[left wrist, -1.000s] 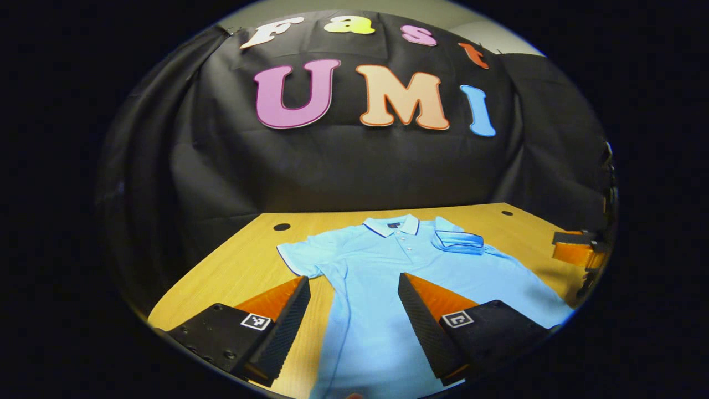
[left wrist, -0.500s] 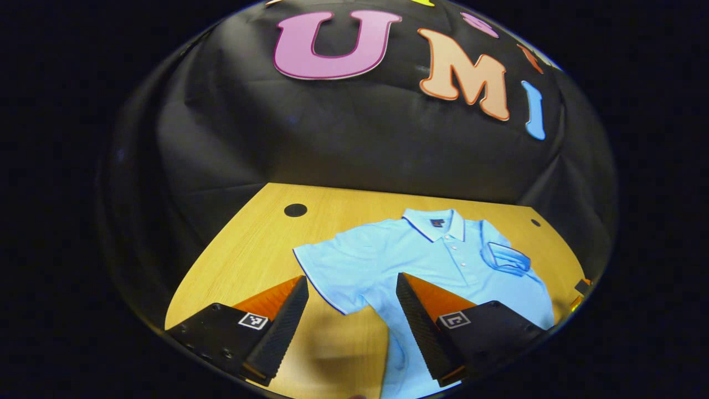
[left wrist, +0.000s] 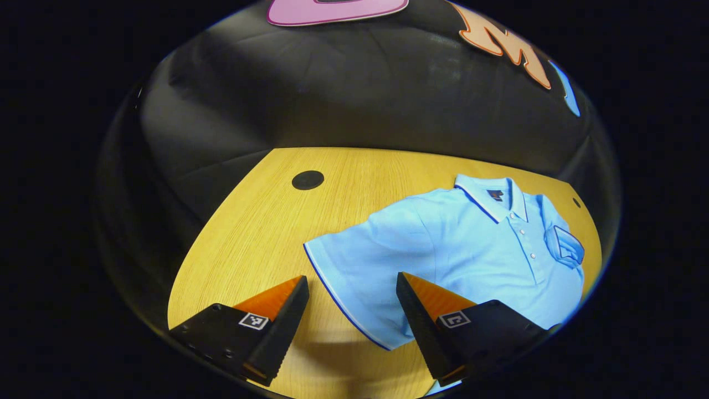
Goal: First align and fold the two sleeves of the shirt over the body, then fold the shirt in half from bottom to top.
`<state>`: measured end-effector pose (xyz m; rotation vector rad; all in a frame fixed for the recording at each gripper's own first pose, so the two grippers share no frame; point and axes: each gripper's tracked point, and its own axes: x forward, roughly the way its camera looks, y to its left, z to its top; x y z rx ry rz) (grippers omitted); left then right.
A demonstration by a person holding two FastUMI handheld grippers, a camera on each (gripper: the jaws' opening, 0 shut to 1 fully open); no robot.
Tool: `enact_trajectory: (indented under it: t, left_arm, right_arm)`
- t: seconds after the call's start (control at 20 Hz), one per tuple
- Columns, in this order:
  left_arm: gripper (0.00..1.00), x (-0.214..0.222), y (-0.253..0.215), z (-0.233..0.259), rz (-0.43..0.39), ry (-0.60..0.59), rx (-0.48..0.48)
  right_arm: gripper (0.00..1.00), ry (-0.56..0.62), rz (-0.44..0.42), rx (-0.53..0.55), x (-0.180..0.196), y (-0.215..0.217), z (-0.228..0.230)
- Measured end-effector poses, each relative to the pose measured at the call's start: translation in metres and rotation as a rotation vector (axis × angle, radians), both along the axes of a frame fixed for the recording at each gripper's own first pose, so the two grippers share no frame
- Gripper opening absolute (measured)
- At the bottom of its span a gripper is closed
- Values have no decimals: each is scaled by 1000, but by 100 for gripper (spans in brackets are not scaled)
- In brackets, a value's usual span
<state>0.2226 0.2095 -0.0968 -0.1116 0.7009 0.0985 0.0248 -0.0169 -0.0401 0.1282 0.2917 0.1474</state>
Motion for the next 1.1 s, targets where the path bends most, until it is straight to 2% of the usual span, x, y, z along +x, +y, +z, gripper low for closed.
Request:
enact_trajectory:
  t: [0.3, 0.45, 0.5, 0.55, 0.6, 0.65, 0.7, 0.75, 0.8, 0.9, 1.1]
  left_arm:
    - [95, 2, -4, -7, 4, 8, -11]
    - [89, 2, -7, -8, -13, 7, -19]
    - [78, 2, -8, -7, -17, 4, -23]
    - [72, 3, -9, -7, -22, 1, -29]
    - [58, 4, -13, -6, -29, -2, -37]
    - [51, 4, -15, -6, -33, -6, -43]
    - [35, 5, -20, -4, -37, -12, -58]
    - [28, 5, -22, -5, -38, -14, -67]
    - [13, 5, -24, -5, -36, -17, -72]
    - [3, 5, -24, -4, -23, -18, -73]
    - [0, 5, -24, -3, 11, -29, -79]
  right_arm:
    - [97, -8, -7, 9, 0, -4, 3]
    - [98, 0, -4, 9, -1, -3, 1]
    - [97, 2, -1, 8, -1, -3, 0]
    - [97, 4, 3, 9, 0, -2, -1]
    - [97, 5, 7, 10, -1, 0, -1]
    - [97, 5, 9, 10, -1, 0, -1]
    - [97, 6, 9, 10, -1, -1, -2]
    - [98, 6, 9, 9, -1, -1, -1]
    - [97, 6, 8, 8, -1, -1, -1]
    - [97, 5, 7, 6, -1, -2, -1]
    - [97, 3, 3, 9, -3, -4, 1]
